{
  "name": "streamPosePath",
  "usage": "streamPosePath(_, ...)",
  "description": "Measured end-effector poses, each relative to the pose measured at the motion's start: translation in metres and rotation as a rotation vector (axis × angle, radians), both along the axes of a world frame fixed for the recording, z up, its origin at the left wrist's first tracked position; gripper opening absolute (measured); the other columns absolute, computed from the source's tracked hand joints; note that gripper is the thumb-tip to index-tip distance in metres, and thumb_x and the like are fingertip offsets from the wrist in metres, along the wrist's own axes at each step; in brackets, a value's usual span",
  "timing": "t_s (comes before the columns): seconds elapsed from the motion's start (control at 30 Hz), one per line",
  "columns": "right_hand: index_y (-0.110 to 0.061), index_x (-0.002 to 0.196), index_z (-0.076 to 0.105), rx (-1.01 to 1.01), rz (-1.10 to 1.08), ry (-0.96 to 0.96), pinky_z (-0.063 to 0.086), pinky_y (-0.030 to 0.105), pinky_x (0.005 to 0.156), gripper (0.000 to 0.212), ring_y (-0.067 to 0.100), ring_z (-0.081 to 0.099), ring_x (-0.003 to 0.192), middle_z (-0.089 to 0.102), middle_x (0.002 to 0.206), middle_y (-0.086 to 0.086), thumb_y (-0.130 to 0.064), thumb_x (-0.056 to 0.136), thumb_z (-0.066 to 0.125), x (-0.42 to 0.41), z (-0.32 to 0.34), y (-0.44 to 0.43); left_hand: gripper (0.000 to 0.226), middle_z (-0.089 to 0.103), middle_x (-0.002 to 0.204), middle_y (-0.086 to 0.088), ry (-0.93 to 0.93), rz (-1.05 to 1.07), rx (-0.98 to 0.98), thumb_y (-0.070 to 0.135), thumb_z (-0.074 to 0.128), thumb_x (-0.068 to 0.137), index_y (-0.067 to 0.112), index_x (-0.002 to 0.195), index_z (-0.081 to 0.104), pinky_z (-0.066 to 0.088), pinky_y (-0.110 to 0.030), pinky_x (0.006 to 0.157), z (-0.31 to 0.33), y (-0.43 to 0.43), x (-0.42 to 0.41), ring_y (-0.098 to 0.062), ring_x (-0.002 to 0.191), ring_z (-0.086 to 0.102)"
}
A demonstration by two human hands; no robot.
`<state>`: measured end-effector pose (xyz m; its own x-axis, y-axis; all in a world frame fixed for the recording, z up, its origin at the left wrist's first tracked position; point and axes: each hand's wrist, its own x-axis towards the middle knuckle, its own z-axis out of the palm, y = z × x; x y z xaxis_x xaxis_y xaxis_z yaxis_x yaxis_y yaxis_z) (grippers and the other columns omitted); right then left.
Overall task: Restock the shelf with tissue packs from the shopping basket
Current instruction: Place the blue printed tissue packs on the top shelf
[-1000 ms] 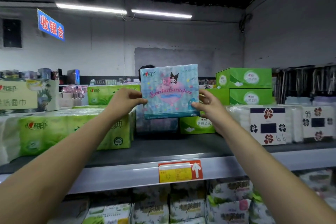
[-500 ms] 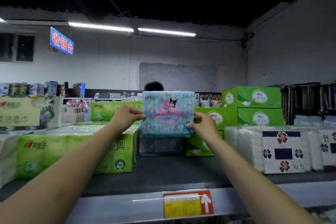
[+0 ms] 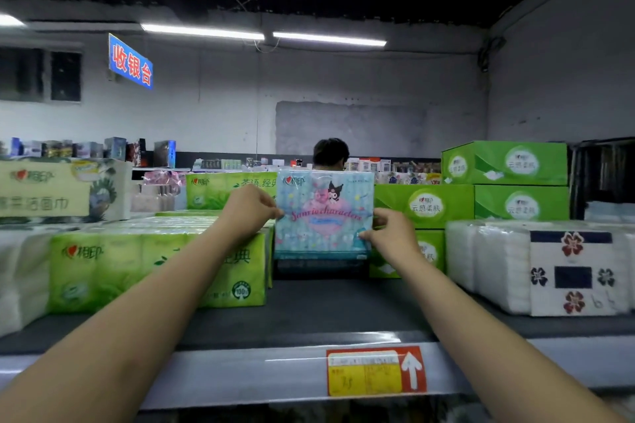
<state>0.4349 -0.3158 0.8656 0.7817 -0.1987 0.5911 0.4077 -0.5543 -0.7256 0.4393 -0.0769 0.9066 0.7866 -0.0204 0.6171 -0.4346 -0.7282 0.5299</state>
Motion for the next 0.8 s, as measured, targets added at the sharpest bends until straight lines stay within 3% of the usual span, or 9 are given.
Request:
streamPosePath(0.1, -0.009, 0.104, 0.069, -0.048, -0.03, -0.005, 0.049, 0.028, 0.076, 0.032, 0.016, 0.061, 0.084, 0.071, 0.103, 0.006, -0.003, 0.073, 0.077, 0.001, -0.003, 0.0, 0.018, 0.074, 0.089, -0.016, 0.001, 0.0, 0.007, 0.021, 0.074, 0.08, 0.003, 0.085, 0.076, 0.052, -0.031, 0.074, -0.001, -0.001, 0.002, -0.027, 0.081, 0.068)
streamPosePath(0.2, -0.011, 0.102, 0.069, -0.08, -0.058, -0.009, 0.047, 0.026, 0.074, 0.031, 0.016, 0.061, 0.081, 0.071, 0.102, 0.006, -0.005, 0.074, 0.077, 0.002, -0.005, -0.001, 0.016, 0.074, 0.087, -0.016, 0.004, 0.001, 0.027, 0.019, 0.075, 0.079, 0.004, 0.082, 0.076, 0.055, -0.04, 0.084, -0.002, 0.001, 0.002, -0.029, 0.083, 0.069)
streamPosePath(0.4, -0.011, 0.103, 0.07, -0.21, -0.114, 0.021, 0.048, 0.025, 0.079, 0.034, 0.022, 0.064, 0.093, 0.071, 0.106, 0.008, -0.009, 0.071, 0.08, 0.003, -0.011, -0.005, 0.017, 0.071, 0.077, -0.014, 0.099, 0.019, 0.067, 0.018, 0.078, 0.075, 0.003, 0.071, 0.074, 0.054, -0.033, 0.071, -0.002, -0.002, -0.003, -0.019, 0.065, 0.059)
streamPosePath(0.63, -0.01, 0.106, 0.068, -0.234, -0.113, 0.066, 0.05, 0.031, 0.084, 0.039, 0.025, 0.063, 0.099, 0.07, 0.109, 0.009, -0.01, 0.069, 0.081, -0.003, -0.016, -0.004, 0.02, 0.071, 0.083, -0.016, 0.129, 0.068, 0.072, 0.019, 0.083, 0.068, 0.003, 0.07, 0.073, 0.054, -0.041, 0.079, -0.002, -0.004, -0.005, -0.029, 0.082, 0.062)
streamPosePath(0.8, -0.011, 0.112, 0.066, -0.282, -0.087, 0.092, 0.048, 0.028, 0.083, 0.04, 0.023, 0.063, 0.102, 0.069, 0.113, 0.007, -0.009, 0.073, 0.078, -0.005, -0.019, -0.004, 0.035, 0.061, 0.077, -0.011, 0.163, 0.094, 0.078, 0.024, 0.087, 0.061, 0.004, 0.069, 0.06, 0.053, -0.041, 0.075, -0.003, -0.003, -0.002, -0.023, 0.069, 0.051)
